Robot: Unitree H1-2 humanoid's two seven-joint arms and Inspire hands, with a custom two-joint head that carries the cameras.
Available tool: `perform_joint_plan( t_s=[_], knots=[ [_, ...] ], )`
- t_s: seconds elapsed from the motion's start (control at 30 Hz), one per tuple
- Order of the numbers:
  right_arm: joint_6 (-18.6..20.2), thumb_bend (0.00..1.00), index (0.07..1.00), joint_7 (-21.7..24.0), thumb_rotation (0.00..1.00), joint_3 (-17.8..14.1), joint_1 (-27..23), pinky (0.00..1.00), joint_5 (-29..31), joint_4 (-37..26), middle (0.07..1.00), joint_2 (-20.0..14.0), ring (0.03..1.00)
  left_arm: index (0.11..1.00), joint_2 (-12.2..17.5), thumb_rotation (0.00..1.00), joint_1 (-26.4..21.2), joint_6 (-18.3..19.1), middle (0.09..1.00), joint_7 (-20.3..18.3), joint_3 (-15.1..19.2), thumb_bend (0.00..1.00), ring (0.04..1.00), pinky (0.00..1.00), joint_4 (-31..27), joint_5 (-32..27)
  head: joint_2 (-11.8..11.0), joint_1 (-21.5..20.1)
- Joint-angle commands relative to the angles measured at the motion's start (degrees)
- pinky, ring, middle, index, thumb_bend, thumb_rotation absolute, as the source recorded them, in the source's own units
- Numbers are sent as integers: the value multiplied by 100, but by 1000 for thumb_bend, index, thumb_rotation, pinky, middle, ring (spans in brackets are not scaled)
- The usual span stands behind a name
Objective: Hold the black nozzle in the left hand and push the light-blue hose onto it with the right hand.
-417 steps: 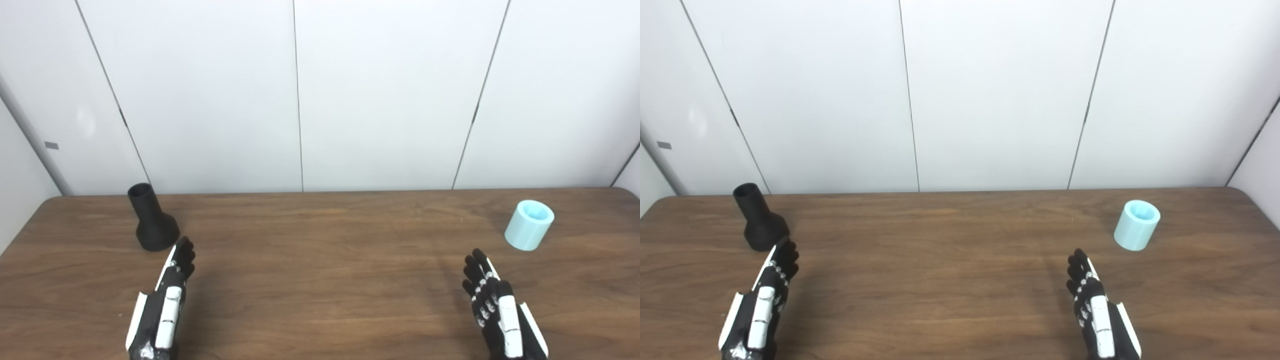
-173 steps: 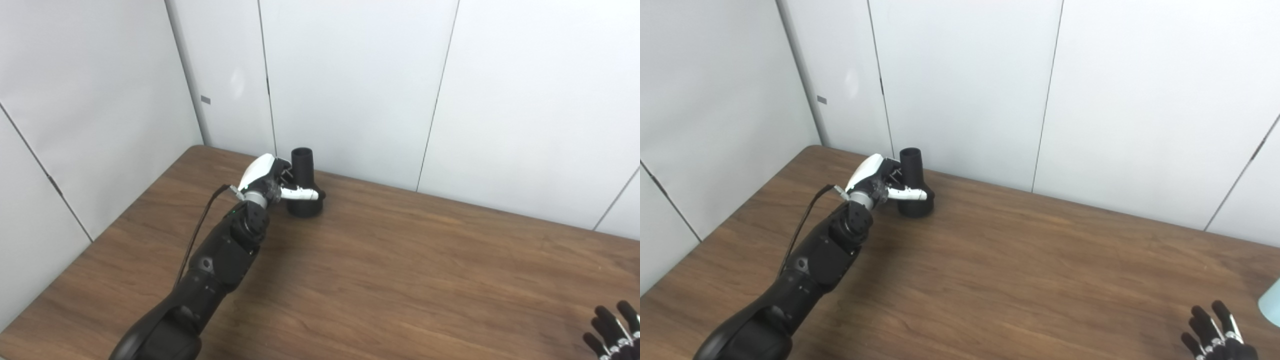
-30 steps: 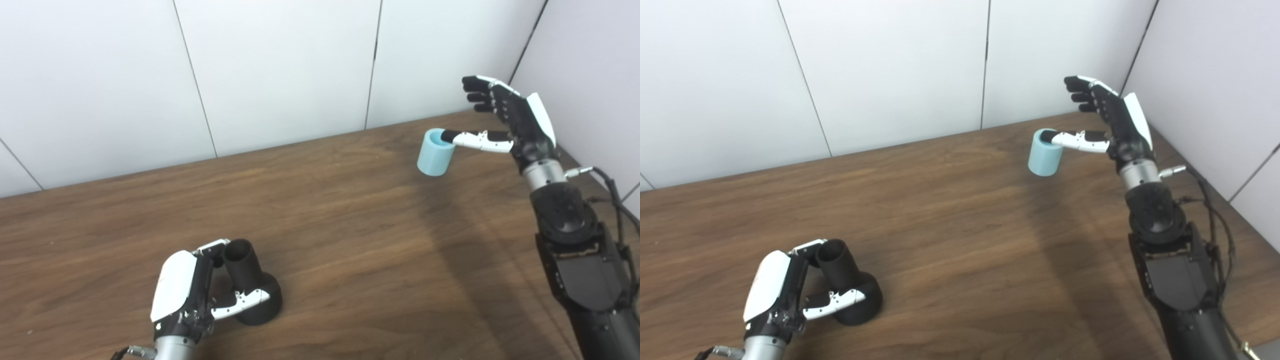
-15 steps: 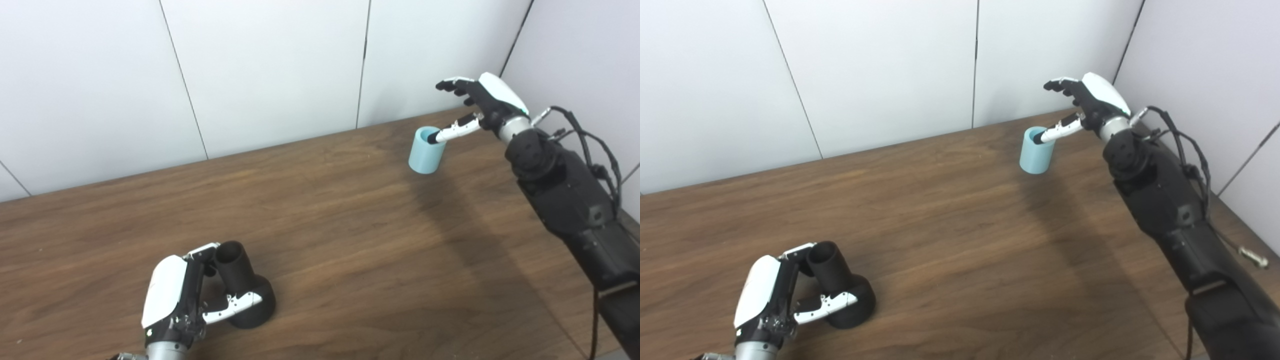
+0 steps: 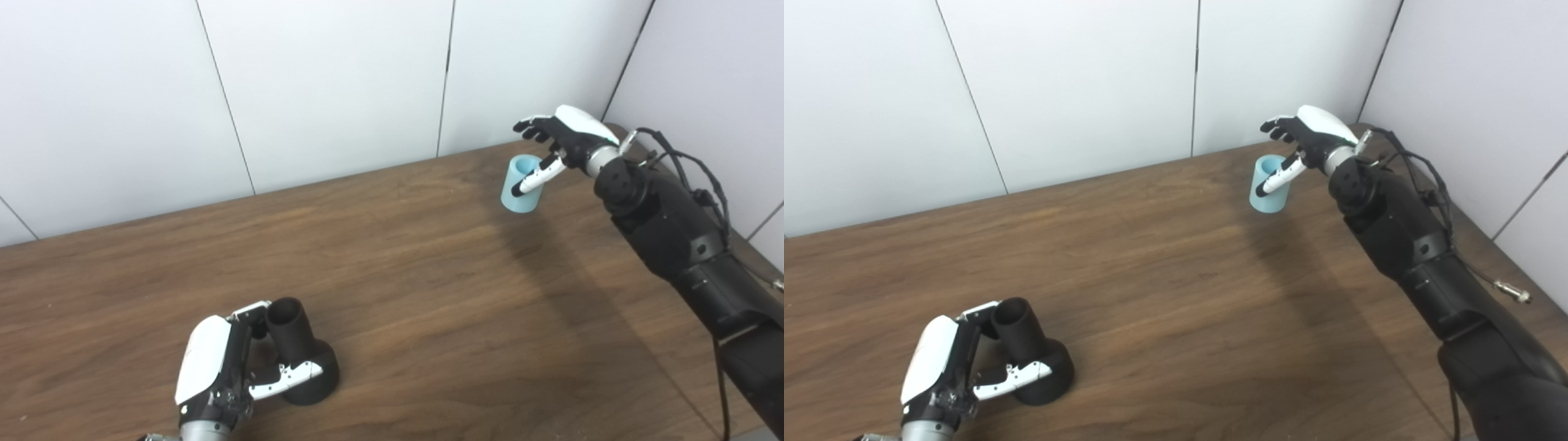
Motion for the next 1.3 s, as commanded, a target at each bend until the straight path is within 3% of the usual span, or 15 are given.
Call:
perform_joint_plan(
  t_s=[0.0, 0.27, 0.43, 0.73, 1.0, 1.27],
  knots=[
    [108, 943, 832, 42, 220, -41, -312, 799, -121, -113, 850, -164, 879, 503, 74, 0, 119, 151, 405, -190, -26, 520, 596, 594, 12, 95, 10, 6],
    [78, 933, 827, 149, 203, 99, -245, 855, -311, -7, 855, -224, 911, 504, 102, 0, 116, 131, 403, -193, -26, 520, 597, 600, 5, 101, 49, 19],
    [72, 916, 806, 115, 158, 103, -222, 805, -377, 56, 807, -225, 848, 505, 101, 0, 115, 136, 406, -192, -27, 520, 605, 617, -3, 110, 78, 38],
    [-219, 867, 746, -113, 158, 186, -178, 789, -735, 146, 784, -324, 860, 505, 99, 0, 90, 121, 405, -205, -29, 520, 600, 623, 12, 96, 73, 13],
    [-536, 820, 683, -603, 117, 84, -170, 722, -776, 326, 668, -216, 723, 507, 112, 0, 74, 104, 412, -205, -15, 521, 607, 629, 40, 74, 65, 28],
    [-548, 802, 652, -639, 81, 75, -232, 749, -785, 276, 624, -115, 695, 505, 134, 0, 60, 122, 405, -241, -28, 520, 595, 613, 16, 102, 72, 17]
  ],
)
